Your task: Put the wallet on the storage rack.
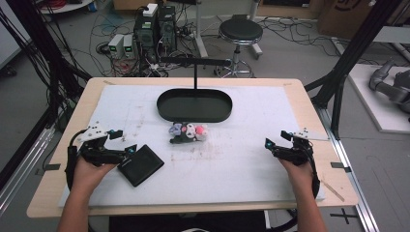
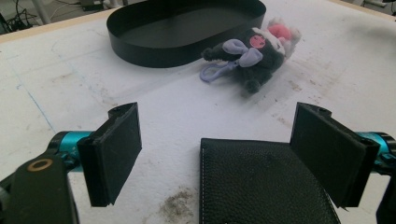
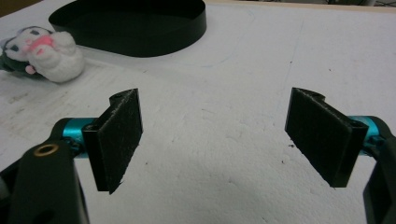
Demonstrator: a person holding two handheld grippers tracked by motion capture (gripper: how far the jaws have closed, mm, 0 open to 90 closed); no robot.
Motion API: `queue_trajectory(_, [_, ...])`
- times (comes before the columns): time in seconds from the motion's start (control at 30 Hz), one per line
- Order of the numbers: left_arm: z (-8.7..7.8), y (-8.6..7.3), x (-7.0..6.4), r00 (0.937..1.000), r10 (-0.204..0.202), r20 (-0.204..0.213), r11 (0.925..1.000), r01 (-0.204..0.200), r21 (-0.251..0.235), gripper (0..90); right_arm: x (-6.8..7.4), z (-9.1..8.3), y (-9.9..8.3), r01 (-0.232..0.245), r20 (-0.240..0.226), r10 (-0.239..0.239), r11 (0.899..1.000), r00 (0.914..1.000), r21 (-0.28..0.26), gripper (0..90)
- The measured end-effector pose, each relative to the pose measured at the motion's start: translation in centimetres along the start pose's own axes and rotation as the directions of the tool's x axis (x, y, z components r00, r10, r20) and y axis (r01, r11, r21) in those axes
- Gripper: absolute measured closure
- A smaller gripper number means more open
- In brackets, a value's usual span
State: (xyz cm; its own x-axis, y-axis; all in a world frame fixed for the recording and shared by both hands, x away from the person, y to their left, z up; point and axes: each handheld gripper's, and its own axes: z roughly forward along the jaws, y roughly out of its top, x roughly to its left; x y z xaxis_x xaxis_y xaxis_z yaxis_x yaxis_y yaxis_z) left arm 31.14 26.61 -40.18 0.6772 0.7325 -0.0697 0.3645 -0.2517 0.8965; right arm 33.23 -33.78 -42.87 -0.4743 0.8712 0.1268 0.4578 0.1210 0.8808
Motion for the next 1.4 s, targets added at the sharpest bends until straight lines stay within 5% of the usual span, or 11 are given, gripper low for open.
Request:
queue_trajectory(0.47, [-0.5,0.1,0.3,1.0,-0.005,-0.005,0.9999,0.005,-0.011,16.6,0.7,0.1,0.6,0.012,-0.073,-0.013,1.0,0.9972,-0.018,18.4])
queue_trajectory(0.77, [-1.1,-0.2,0.9,0.9997,-0.024,-0.008,0.9995,0.024,-0.021,16.6,2.6,1.3,1.6,0.053,-0.126,-0.053,0.999,0.9907,0.001,18.5])
queue_trajectory(1.13, [-2.5,-0.8,1.0,0.9992,-0.028,-0.03,0.9992,0.027,-0.028,16.6,6.5,3.9,4.6,0.144,-0.246,-0.132,0.989,0.9602,0.033,18.5])
queue_trajectory(1.3, [-3.6,-1.4,1.0,0.9979,-0.042,-0.049,0.9987,0.04,-0.031,16.6,8.7,5.5,5.9,0.195,-0.287,-0.176,0.98,0.9417,0.041,18.5])
queue_trajectory(1.4, [-4.3,-1.8,1.0,0.9973,-0.046,-0.057,0.9985,0.044,-0.034,16.6,10.6,6.7,7.0,0.233,-0.322,-0.207,0.971,0.9237,0.044,18.5])
